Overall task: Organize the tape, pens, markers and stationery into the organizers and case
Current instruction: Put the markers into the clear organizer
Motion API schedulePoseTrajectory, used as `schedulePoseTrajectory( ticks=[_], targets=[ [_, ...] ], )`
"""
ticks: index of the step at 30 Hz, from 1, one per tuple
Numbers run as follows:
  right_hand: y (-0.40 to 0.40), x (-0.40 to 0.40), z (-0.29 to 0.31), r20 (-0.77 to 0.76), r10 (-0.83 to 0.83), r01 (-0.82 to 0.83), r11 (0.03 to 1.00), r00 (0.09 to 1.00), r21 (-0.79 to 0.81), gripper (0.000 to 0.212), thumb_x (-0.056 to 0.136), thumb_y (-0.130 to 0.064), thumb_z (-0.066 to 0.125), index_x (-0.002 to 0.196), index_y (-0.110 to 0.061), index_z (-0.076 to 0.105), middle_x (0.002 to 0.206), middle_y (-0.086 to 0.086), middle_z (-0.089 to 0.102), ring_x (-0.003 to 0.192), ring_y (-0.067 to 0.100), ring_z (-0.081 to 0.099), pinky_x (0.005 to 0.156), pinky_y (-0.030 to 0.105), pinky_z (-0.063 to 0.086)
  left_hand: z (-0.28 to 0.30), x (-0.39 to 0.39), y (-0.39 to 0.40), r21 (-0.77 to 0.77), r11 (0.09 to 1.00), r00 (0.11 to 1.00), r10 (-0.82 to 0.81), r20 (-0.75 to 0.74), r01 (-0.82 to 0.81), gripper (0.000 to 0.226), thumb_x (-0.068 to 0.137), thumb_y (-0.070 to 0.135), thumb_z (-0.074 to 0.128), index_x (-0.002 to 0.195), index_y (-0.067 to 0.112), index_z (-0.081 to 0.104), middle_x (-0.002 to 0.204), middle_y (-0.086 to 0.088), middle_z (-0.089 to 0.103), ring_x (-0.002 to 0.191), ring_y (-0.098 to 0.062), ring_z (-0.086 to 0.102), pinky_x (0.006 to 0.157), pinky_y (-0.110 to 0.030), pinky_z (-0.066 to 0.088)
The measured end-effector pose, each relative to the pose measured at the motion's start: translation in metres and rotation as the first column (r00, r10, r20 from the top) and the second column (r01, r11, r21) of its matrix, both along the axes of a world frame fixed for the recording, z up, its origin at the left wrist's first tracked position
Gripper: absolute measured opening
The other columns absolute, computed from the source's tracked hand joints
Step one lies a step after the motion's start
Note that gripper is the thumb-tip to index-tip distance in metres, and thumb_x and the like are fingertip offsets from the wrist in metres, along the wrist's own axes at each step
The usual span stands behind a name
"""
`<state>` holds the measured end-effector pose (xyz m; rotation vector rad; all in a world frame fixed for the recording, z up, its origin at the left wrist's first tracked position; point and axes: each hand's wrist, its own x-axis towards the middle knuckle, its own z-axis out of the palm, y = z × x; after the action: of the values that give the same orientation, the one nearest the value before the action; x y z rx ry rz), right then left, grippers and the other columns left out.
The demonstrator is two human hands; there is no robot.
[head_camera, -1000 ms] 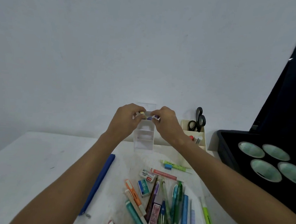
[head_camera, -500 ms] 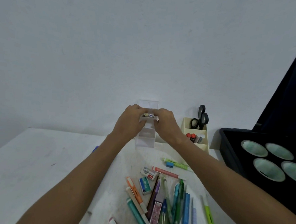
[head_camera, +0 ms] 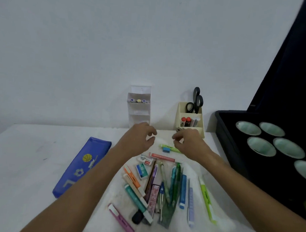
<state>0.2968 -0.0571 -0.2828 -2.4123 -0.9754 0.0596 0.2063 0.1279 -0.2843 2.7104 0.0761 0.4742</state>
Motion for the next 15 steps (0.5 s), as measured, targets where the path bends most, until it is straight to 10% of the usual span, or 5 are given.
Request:
schedulePoseTrajectory(
  ticks=[6,15],
  targets=[
    [-0.043,0.021,-0.037,-0.038,-0.182,0.159,0.928,0.983,-0.337,0.029,0.085,-0.012,0.062,0.114,-0.012,0.066,0.113,0.007,0.064,0.097,0.021,0.064,0.08,0.028,0.053,-0.022,0.019,-0.029,0.112,0.983,0.934,-0.102,-0.344,0.148,0.029,0.092,0.023,0.057,0.12,0.018,0.065,0.116,-0.004,0.061,0.099,-0.018,0.056,0.085,-0.027,0.042],
    [-0.036,0.027,-0.055,0.015,-0.211,0.202,0.912,0.977,-0.357,0.018,0.09,-0.013,0.053,0.103,-0.01,0.065,0.101,0.012,0.065,0.089,0.027,0.063,0.065,0.028,0.044,-0.047,0.039,-0.066,0.196,0.949,0.877,-0.133,-0.461,0.247,0.029,0.093,0.027,0.056,0.117,0.015,0.067,0.111,-0.009,0.067,0.104,-0.026,0.059,0.086,-0.036,0.049]
  ],
)
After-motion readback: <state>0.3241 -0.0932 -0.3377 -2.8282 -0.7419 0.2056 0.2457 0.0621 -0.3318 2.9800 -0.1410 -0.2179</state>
